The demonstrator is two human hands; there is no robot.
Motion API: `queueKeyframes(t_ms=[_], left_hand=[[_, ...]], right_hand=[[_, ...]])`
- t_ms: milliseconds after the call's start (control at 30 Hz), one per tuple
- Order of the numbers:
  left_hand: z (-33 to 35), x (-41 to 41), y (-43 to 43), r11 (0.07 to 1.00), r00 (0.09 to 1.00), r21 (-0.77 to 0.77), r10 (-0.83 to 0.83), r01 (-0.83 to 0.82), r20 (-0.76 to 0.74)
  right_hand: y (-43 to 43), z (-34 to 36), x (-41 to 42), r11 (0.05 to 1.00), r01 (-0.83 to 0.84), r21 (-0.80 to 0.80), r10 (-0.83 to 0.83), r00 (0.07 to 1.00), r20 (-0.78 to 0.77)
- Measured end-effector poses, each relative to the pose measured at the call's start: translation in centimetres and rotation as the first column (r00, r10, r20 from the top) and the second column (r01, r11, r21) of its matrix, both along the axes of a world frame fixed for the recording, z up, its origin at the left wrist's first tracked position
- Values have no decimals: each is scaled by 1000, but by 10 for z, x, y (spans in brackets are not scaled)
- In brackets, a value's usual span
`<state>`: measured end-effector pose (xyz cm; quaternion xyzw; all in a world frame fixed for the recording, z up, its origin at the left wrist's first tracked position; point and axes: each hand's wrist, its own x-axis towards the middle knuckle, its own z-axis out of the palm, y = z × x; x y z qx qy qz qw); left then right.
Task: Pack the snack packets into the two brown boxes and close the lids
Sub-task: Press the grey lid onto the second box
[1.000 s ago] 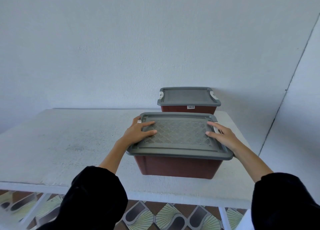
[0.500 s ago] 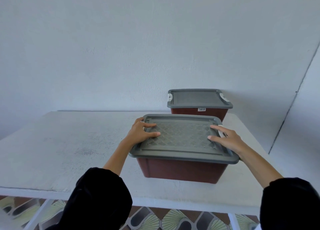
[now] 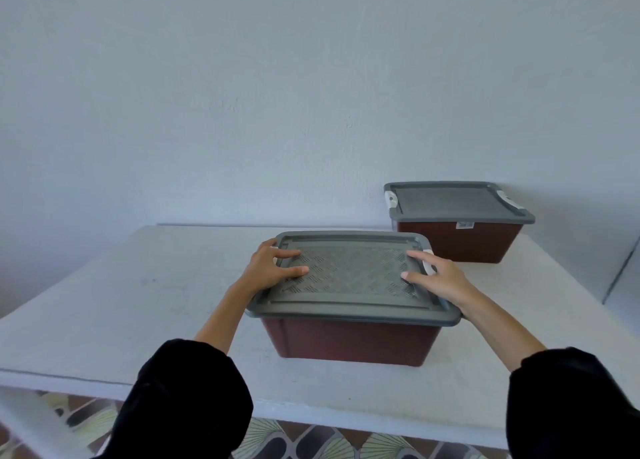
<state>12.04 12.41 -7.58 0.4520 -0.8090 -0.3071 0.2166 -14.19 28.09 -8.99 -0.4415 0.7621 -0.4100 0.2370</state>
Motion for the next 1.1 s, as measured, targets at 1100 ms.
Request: queueKeyframes(t_ms=[1100], left_hand=[[-6,8,55,859,984,-498,-40,122,173]], right_hand=[[-29,3,152,998,27,55,20,702,-712]])
